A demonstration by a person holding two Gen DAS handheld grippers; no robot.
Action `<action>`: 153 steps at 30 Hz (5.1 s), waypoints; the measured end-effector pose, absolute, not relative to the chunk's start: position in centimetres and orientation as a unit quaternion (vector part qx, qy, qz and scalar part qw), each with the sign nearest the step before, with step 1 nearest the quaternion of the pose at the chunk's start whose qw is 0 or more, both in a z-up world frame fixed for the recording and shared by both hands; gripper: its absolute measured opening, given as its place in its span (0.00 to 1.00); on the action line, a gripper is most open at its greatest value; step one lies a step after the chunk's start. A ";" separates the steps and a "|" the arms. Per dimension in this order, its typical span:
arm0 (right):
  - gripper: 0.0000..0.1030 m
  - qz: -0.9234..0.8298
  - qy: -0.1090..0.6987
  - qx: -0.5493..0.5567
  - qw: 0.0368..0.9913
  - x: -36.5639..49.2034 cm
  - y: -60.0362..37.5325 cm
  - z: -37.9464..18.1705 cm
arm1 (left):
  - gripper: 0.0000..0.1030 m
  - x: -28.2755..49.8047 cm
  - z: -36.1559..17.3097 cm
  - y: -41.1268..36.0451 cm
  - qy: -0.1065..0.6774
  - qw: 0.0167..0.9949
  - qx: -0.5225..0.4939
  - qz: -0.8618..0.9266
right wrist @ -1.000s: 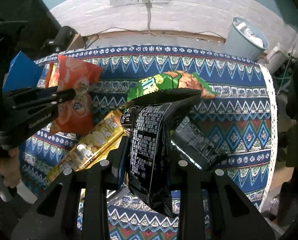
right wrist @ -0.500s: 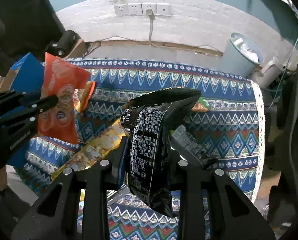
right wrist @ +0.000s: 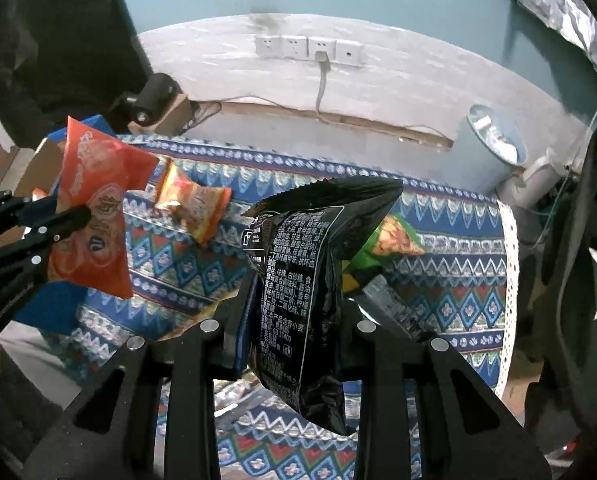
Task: Organize snacks
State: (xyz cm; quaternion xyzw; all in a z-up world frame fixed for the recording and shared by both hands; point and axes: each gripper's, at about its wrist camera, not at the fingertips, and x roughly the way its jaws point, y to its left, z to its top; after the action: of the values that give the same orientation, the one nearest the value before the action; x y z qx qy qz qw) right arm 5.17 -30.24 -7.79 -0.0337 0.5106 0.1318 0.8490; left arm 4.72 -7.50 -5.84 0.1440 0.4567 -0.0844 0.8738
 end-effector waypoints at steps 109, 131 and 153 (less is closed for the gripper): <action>0.75 0.232 0.498 -0.112 0.828 5.5 -17.3 -7.4 | 0.78 2.4 -6.2 1.5 0.466 0.870 0.157 -0.045; 0.75 0.169 0.537 -0.084 0.822 6.2 -28.8 -11.6 | 0.78 4.7 -10.2 -6.8 0.518 0.828 0.189 -0.104; 0.75 0.212 0.620 -0.208 0.726 9.7 -34.7 -21.3 | 0.79 10.1 -15.0 -8.4 0.569 0.799 0.155 -0.117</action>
State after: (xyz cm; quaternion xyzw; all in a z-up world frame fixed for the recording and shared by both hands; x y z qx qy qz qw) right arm 9.67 -34.68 -21.32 -0.2081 0.6202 0.2118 0.7261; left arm 10.14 -8.42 -14.99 0.1550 0.5693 -0.1172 0.7989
